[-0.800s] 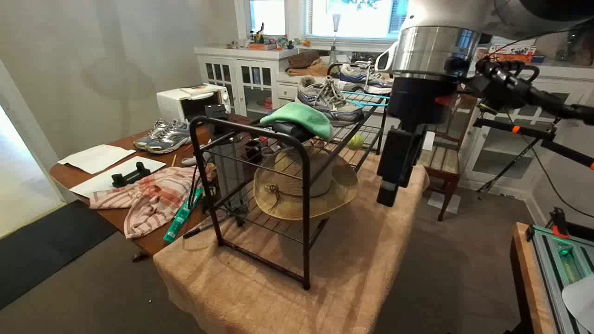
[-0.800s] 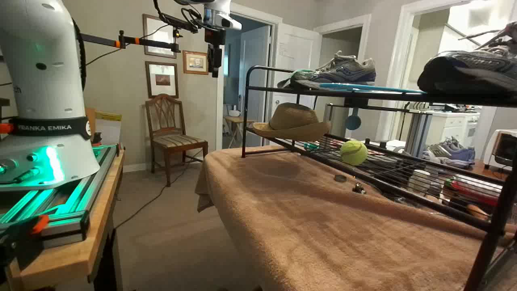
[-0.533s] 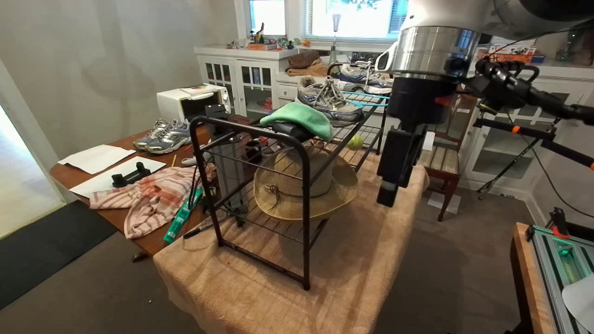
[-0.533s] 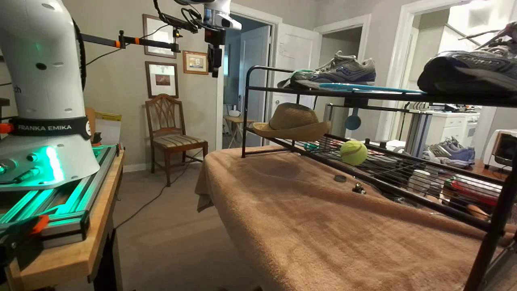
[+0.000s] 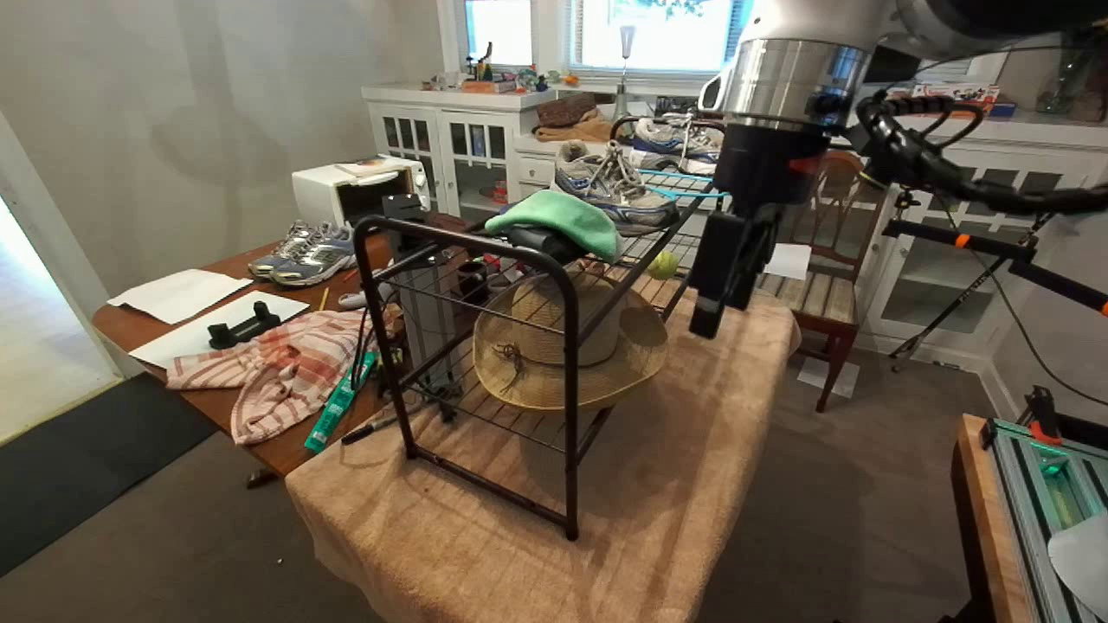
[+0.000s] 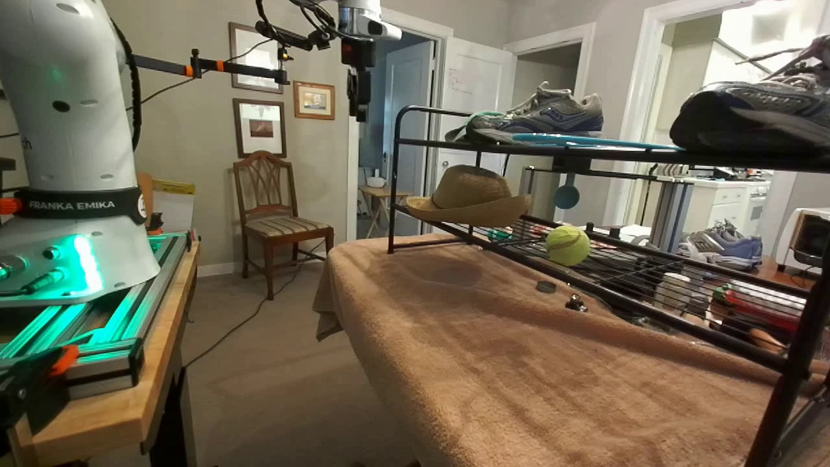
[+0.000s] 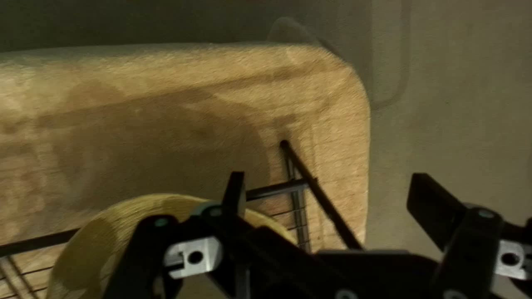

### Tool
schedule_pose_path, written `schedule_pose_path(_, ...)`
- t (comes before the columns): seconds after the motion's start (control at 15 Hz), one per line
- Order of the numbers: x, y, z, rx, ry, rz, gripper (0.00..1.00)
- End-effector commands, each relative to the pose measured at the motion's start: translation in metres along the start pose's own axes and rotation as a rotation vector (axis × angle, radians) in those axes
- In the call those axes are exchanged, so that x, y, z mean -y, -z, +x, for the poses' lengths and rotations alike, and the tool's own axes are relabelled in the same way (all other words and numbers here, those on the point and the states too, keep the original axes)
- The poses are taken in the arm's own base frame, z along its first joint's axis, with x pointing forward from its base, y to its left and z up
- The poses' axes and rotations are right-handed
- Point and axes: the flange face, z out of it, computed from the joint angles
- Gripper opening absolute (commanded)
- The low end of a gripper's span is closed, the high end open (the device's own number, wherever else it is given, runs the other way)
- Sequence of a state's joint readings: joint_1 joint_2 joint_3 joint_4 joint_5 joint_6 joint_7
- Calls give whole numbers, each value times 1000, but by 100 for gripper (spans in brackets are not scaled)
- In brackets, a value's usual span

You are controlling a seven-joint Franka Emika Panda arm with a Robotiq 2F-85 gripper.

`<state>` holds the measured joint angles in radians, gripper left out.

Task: Pick up the hat and put it on top of the stand

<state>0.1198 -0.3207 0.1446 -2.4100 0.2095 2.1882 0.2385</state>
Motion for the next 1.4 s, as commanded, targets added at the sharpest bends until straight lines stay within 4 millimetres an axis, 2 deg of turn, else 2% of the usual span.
schedule_pose_path(0.0,-75,22,30,-36,-71,-68,100)
schedule_pose_path(0.13,-122,32,42,-49,-115,-67,100)
schedule_pose_path(0.27,-164,32,46,-42,-100,-47,100)
schedule_pose_path(0.47,-197,24,42,2,14,-60,100)
schedule_pose_path(0.73,-216,5,47,7,135,-139,100)
schedule_pose_path(1.2,-217,-47,70,-140,183,-189,100)
schedule_pose_path(1.33,-212,-64,72,-158,193,-188,100)
